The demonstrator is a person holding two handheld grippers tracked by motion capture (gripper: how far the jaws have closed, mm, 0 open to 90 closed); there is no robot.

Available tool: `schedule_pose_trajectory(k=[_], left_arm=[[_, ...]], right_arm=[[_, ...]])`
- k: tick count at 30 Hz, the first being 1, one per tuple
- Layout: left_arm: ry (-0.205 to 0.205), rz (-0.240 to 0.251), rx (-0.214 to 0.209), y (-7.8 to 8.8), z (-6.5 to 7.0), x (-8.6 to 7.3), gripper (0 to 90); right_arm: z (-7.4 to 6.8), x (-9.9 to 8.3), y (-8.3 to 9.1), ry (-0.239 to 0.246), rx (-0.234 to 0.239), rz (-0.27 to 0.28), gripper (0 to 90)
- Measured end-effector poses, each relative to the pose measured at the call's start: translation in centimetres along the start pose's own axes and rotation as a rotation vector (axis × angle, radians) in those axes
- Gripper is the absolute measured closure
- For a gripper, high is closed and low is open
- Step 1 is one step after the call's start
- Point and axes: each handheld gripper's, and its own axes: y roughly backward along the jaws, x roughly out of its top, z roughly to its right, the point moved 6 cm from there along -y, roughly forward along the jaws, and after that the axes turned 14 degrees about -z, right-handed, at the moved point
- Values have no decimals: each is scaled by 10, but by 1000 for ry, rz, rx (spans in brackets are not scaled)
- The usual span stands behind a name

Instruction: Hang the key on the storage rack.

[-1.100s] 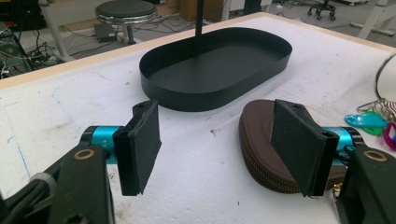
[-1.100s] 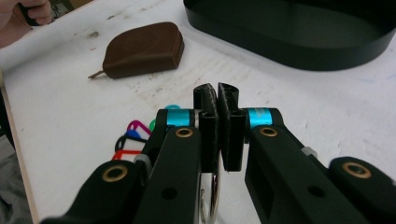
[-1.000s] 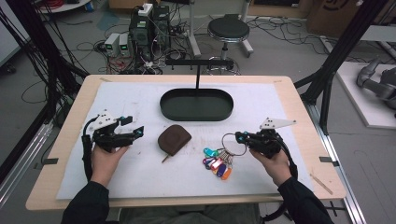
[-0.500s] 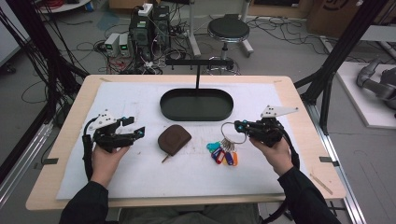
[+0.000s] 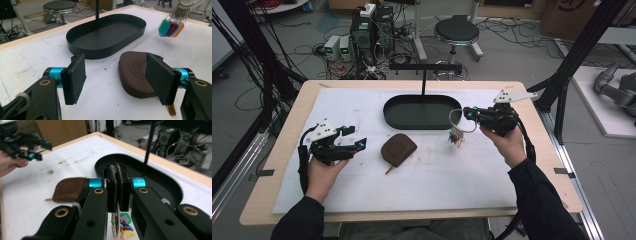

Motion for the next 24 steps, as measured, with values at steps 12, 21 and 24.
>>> schedule_pose_trajectory(k=[12,21,24], left_arm=[[8,15,12,6,-4,-8,332],[17,15,24,4,-11,-11,332],[8,19,21,3,-10,-10,335]], right_arm=[[14,35,3,8,-29,42,883],[24,52,-8,21,-51,44,883],[29,59,-12,25,-59,44,883]])
